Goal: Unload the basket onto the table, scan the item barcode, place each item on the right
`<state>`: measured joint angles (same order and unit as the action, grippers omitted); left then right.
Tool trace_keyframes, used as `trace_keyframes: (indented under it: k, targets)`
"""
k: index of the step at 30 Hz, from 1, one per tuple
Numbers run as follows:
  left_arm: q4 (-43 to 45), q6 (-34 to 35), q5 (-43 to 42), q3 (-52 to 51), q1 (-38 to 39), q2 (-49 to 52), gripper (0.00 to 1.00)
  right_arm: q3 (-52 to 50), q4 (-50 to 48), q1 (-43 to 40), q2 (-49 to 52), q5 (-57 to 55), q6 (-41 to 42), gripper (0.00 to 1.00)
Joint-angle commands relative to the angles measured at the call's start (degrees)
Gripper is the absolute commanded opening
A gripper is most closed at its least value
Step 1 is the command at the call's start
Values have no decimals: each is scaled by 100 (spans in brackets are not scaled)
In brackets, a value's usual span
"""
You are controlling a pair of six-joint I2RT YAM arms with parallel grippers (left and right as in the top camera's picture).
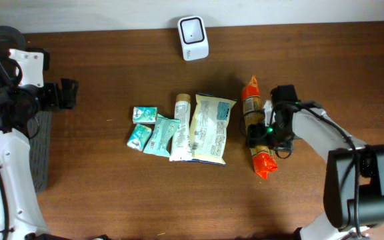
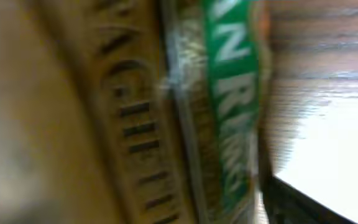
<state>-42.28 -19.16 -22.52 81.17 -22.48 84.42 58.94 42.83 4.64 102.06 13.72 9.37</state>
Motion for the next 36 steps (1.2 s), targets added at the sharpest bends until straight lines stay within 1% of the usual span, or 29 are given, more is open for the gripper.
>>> trace_keyframes:
  k: [1,2,3,4,5,7,8,36]
  targets:
    - [11,-90,-61,-13,-20,-9,99,-520,-358,-24,55,507,-50,80]
    - [11,-87,-61,-13,-20,-9,99,-540,-411,-28,55,525,-28,68]
    - [9,-87,-61,-13,-20,-11,99,-540,-457,-26,55,562,-28,43]
    - [11,-87,-61,-13,-20,-9,99,-540,-479,-22,55,564,-28,34]
    - [11,-90,-61,-13,-20,-11,99,-540,-505,-22,55,564,-28,18]
    - [11,-87,-61,-13,-20,-11,99,-540,-518,-22,55,581,-28,6]
    - [11,-87,-61,-13,-20,-9,99,-540,-525,-22,55,581,-28,4]
    - [-4,-87,-61,-13,-20,-9,99,-518,-581,-26,52,715,9,4]
